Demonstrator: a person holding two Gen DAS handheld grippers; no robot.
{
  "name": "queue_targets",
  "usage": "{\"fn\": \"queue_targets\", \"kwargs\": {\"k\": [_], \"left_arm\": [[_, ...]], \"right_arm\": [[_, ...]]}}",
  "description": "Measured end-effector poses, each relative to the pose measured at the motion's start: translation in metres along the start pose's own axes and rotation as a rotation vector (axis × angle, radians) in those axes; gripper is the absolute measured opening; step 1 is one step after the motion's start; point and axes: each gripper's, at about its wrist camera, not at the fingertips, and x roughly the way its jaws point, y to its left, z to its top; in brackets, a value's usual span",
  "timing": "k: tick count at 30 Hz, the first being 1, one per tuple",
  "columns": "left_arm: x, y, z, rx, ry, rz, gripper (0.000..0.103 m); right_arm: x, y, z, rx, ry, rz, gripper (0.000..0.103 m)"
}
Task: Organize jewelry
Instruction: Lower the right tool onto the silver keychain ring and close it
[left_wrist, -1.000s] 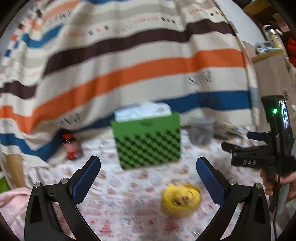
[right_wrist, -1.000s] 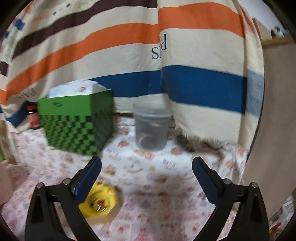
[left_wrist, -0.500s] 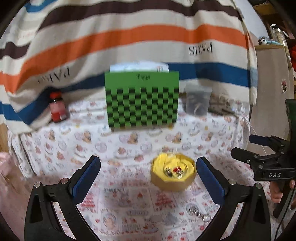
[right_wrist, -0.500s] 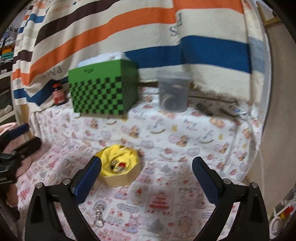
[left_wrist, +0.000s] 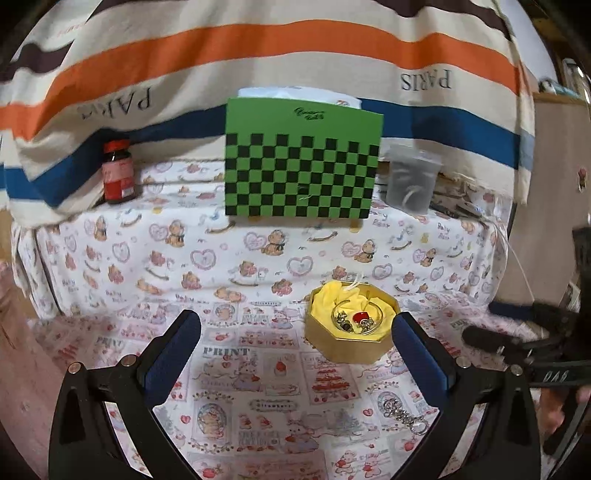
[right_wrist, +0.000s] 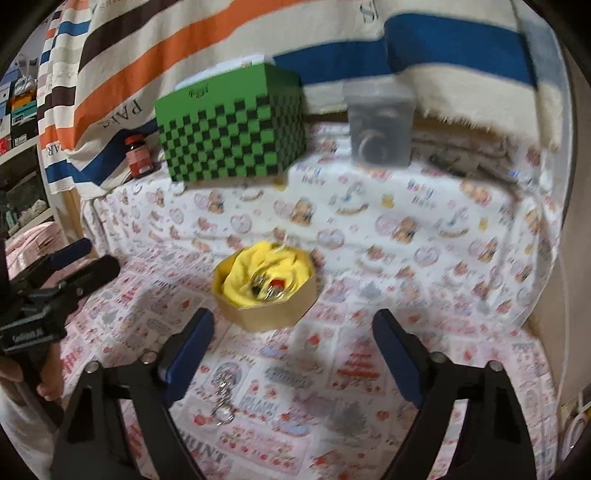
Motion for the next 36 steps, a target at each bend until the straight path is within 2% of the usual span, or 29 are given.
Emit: {"fn": "queue_targets", "kwargs": {"k": [1,5,9,13,15,18,24,26,28,30,33,35,36], "left_arm": [[0.001,0.002,0.0,-0.012,0.008,-0.006,0.102],[0.005,0.004,-0.001,-0.014,0.022,-0.001,0.102],[0.005,-0.002,-0.002,0.008,0.03,-0.003,0.102],[0.007,-0.005,-0.004,0.021,0.024,0.038,0.091],[0.008,-0.004,-0.004,0.019,0.029,0.047,0.091],[0.01,-0.005,-0.005,0.03,0.035,0.063,0.088],[0.013,-0.01,-0.008,0.064,0.039,0.093,0.088],[0.011,-0.01,-0.008,0.074,0.029,0.104,0.088],[0.01,-0.009,-0.007,0.066,0.028,0.1,0.088],[0.011,-0.008,-0.007,0.06,0.032,0.097,0.088],[0.013,-0.009,-0.008,0.061,0.048,0.089,0.078],[0.016,-0.012,-0.009,0.066,0.064,0.084,0.069],[0.019,-0.015,-0.01,0.075,0.082,0.078,0.065]], "right_arm": [[0.004,0.0,-0.002,0.009,0.027,0.017,0.072],[0.017,0.005,-0.01,0.023,0.107,0.069,0.065],[0.019,0.023,-0.018,-0.045,0.151,0.087,0.052],[0.026,0.038,-0.029,-0.092,0.228,0.106,0.042],[0.031,0.042,-0.034,-0.106,0.269,0.121,0.037],[0.034,0.051,-0.041,-0.136,0.314,0.146,0.035],[0.033,0.066,-0.051,-0.218,0.342,0.09,0.033],[0.036,0.067,-0.054,-0.233,0.356,0.079,0.029],[0.04,0.065,-0.056,-0.234,0.371,0.066,0.019],[0.043,0.062,-0.056,-0.237,0.381,0.058,0.017],[0.042,0.059,-0.054,-0.233,0.377,0.065,0.017],[0.036,0.054,-0.048,-0.209,0.343,0.059,0.016],[0.033,0.05,-0.044,-0.189,0.325,0.054,0.007]]}}
